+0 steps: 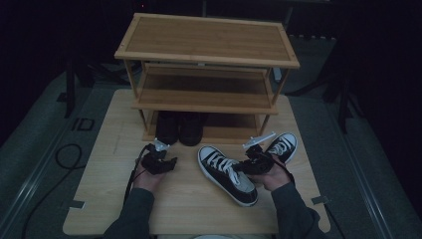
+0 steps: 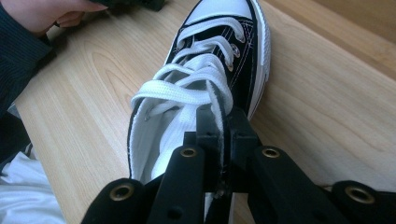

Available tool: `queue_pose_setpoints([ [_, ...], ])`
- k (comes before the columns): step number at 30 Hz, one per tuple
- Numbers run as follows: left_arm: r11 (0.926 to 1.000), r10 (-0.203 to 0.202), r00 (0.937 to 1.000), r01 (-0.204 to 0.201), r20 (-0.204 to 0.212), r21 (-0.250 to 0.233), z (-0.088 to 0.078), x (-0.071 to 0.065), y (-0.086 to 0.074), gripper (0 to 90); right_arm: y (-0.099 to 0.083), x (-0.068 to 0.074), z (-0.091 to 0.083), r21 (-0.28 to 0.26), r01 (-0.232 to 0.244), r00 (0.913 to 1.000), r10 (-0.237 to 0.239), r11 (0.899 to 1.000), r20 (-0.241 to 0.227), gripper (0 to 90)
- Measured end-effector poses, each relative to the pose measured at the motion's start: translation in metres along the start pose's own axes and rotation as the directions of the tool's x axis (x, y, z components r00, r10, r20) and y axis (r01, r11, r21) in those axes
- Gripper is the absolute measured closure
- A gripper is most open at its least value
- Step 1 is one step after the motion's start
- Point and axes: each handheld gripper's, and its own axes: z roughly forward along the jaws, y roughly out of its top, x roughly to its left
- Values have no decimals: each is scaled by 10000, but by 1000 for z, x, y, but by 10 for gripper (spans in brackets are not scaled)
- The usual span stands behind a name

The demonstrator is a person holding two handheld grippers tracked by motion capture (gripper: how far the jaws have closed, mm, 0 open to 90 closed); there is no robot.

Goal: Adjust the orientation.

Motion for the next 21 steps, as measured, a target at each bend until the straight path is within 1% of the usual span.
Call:
queue_pose_setpoints([
  [2,10000,6,10000,-6,-6,1,0,0,0,487,0,0,-2,-45,6,10000,-6,10000,-11,864],
  [6,10000,-74,10000,74,63,21,0,1,0,487,3,-3,-11,-215,2,10000,-3,9998,-38,864],
  [10,9998,-184,9998,184,33,11,0,1,1,489,6,-6,-19,-340,30,10000,-30,9994,6,864],
  [14,9993,-372,9993,371,44,56,-1,1,1,534,8,-7,-28,-551,25,10000,-19,9985,92,864],
  [16,9994,-314,9995,313,44,155,-1,0,2,553,8,-8,-32,-627,-14,10000,18,9980,65,864],
  [18,9994,-279,9993,274,237,234,-1,-3,4,563,9,-10,-36,-681,-46,10000,47,9977,22,864],
  [21,9998,-98,9992,90,391,196,-2,-10,7,592,11,-11,-42,-690,-48,10000,52,9976,59,864],
])
